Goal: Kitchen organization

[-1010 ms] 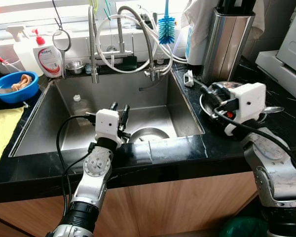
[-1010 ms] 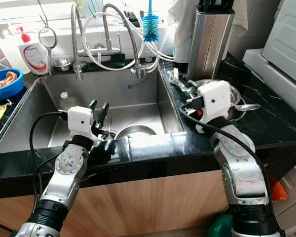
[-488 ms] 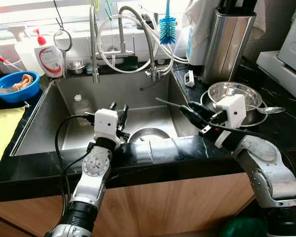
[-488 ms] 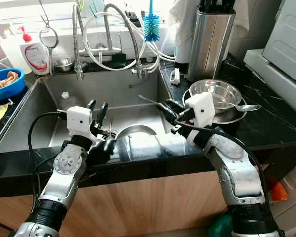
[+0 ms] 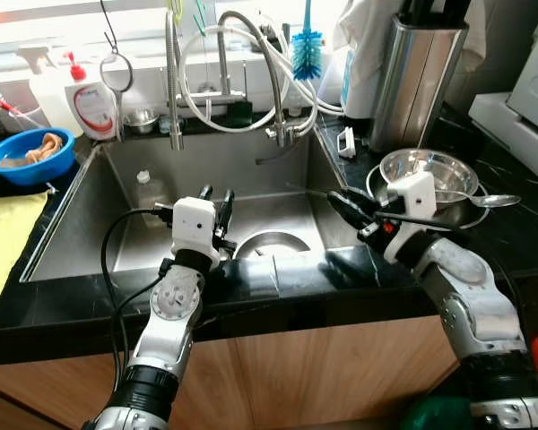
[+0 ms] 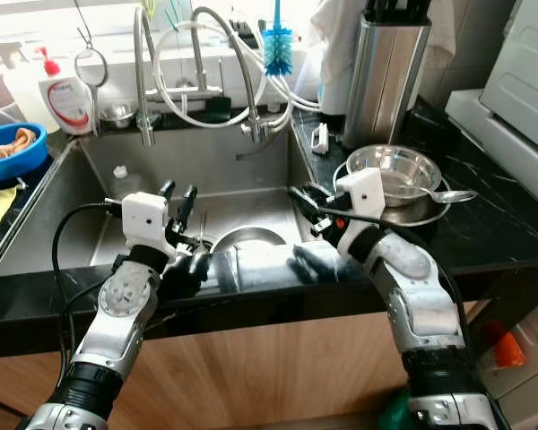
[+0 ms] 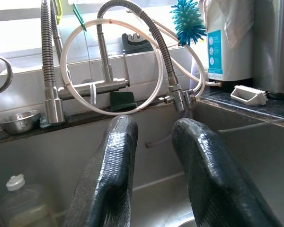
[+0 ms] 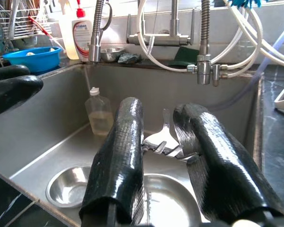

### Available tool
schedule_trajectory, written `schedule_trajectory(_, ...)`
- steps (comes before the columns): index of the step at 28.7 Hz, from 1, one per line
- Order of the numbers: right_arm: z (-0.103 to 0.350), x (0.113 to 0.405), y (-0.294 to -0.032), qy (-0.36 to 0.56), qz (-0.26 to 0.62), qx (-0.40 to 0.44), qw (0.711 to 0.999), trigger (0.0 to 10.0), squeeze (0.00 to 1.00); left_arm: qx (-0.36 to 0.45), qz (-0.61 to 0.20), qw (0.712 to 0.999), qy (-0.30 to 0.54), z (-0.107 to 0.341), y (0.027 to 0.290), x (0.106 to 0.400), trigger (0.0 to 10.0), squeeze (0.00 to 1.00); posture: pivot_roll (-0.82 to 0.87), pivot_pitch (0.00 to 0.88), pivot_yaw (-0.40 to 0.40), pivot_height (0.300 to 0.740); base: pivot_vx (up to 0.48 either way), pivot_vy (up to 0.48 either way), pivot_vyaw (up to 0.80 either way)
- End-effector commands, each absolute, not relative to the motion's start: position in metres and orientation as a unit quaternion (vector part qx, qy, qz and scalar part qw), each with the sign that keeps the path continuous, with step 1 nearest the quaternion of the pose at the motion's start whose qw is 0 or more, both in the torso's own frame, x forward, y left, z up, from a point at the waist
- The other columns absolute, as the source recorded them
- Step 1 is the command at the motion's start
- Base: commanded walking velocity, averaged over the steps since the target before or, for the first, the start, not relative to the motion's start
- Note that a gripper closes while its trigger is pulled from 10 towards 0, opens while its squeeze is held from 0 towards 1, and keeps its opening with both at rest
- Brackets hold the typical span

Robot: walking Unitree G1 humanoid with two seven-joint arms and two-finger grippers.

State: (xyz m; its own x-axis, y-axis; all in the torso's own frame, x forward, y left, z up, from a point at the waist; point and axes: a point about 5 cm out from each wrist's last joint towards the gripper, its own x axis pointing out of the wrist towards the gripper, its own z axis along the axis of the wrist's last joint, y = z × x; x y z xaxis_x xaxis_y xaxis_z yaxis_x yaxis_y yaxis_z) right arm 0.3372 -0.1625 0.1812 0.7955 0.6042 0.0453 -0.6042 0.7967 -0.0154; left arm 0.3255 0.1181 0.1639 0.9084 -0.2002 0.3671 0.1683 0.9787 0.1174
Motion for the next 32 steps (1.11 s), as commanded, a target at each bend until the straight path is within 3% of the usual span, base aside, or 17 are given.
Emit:
schedule_trajectory(1,0.18,0.343,-0.162,-0.027,0.314,0.008,0.949,10.0,0.0,0.047,-0.091,0.976,-0.194,0.165,0.12,0.324,10.0,0.0,-0.15,0.0,0.035,0.74,0.0,0.0,0.0)
schedule_trajectory(12,0.173,0.358,-0.155,-0.022,0.299,0.025,0.954,10.0,0.0,0.049,-0.087,0.976,-0.195,0.166,0.122,0.324,10.0,0.0,-0.14,0.0,0.026,0.74,0.0,0.0,0.0)
schedule_trajectory(32,0.159,0.359,-0.153,-0.014,0.277,0.046,0.96,10.0,0.0,0.048,-0.088,0.976,-0.193,0.166,0.122,0.322,10.0,0.0,-0.13,0.0,0.032,0.74,0.0,0.0,0.0)
